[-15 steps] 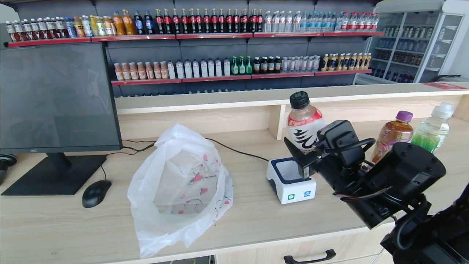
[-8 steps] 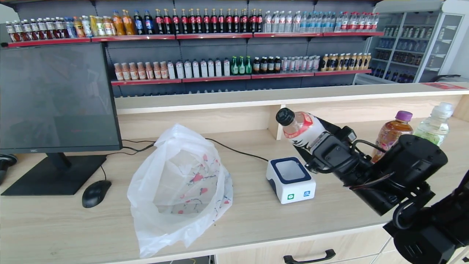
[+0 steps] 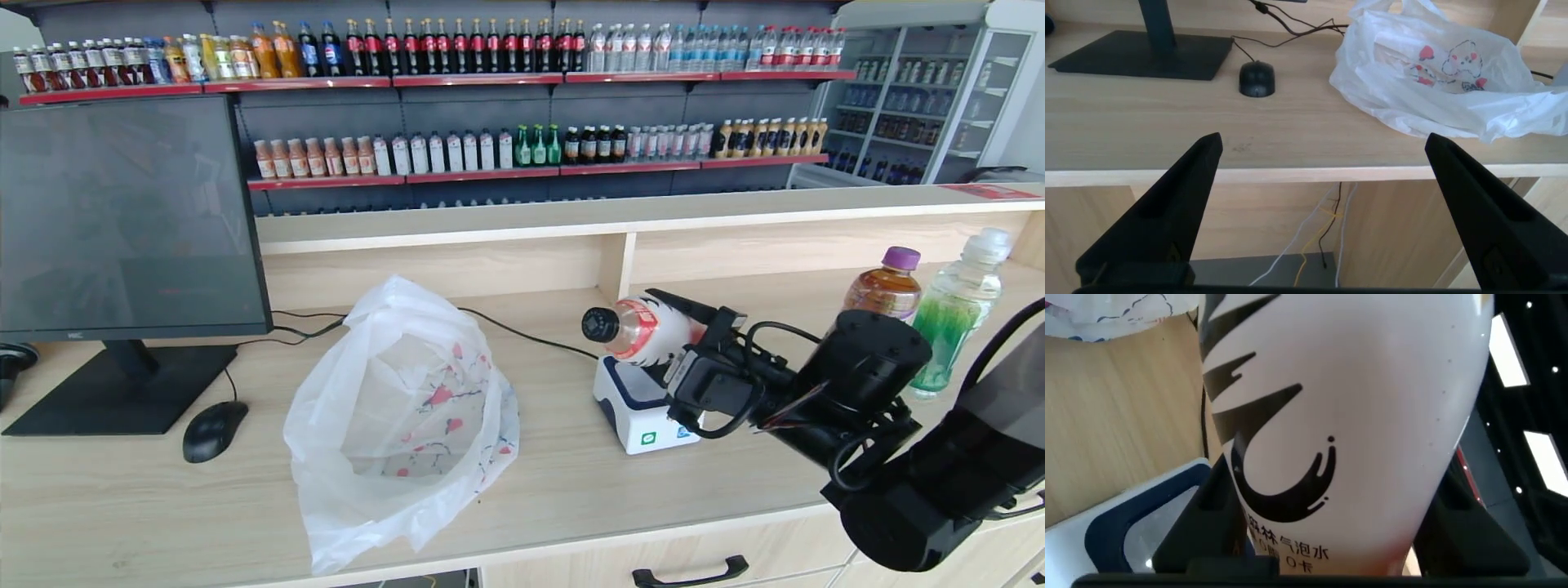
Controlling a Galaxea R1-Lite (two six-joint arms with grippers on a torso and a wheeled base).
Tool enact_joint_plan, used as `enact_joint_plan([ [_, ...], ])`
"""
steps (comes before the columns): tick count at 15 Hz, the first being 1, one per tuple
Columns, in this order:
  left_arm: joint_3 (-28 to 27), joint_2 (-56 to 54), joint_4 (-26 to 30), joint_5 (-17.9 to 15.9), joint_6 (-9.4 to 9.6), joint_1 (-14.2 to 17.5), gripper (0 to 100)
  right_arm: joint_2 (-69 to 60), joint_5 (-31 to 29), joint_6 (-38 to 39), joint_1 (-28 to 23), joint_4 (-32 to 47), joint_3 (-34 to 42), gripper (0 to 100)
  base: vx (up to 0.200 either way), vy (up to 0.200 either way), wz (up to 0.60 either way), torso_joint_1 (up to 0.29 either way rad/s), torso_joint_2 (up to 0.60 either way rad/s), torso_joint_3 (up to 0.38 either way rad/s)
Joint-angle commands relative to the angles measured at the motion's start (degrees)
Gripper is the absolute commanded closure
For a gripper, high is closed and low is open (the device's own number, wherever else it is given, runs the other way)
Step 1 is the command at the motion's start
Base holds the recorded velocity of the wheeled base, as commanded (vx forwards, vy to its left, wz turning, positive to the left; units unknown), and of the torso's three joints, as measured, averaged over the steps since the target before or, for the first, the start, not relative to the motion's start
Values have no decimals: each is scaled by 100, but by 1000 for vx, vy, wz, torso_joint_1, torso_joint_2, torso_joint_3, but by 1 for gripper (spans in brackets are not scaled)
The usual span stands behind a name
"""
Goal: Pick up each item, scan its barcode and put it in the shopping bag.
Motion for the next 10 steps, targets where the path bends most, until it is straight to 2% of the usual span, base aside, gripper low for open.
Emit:
enact_joint_plan([
  [1, 0, -2, 0, -9, -2, 0, 0, 18, 58, -65, 3, -8, 167, 100, 0, 0, 0, 0, 0, 0],
  [4, 0, -2, 0, -9, -2, 0, 0, 36, 269, -74, 55, -8, 211, 100, 0, 0, 0, 0, 0, 0],
  [10, 0, -2, 0, 0, -2, 0, 0, 115, 269, -153, 91, -8, 220, 100, 0, 0, 0, 0, 0, 0],
])
